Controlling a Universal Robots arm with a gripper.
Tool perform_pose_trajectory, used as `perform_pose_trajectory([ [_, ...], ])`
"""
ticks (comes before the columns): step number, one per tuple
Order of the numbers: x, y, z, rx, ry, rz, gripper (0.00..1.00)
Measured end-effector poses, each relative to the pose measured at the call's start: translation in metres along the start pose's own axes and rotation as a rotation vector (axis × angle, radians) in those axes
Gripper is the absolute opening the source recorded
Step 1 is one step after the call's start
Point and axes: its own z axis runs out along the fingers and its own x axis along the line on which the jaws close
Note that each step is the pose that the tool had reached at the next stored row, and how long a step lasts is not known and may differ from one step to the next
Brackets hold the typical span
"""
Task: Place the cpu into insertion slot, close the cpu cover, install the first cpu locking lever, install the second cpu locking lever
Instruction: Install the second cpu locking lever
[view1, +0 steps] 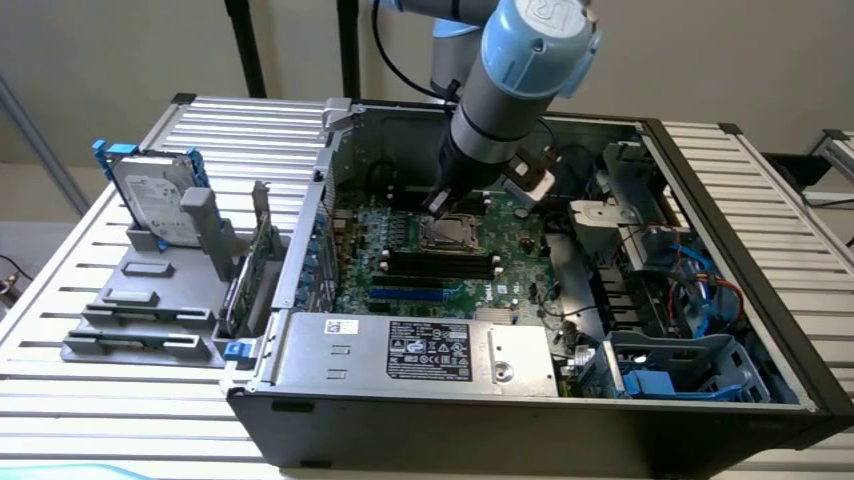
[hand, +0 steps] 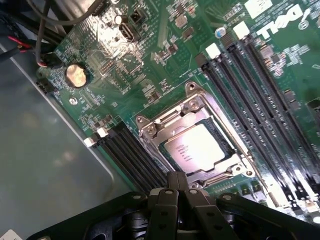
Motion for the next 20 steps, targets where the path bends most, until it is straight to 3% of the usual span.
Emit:
perform_pose_trajectory([
  [6,-0.012,0.0053,-0.0128,-0.0003,-0.0004,0.0,0.11],
  [20,-0.035,0.0062,-0.0352,-0.0052,-0.0064,0.001,0.11],
])
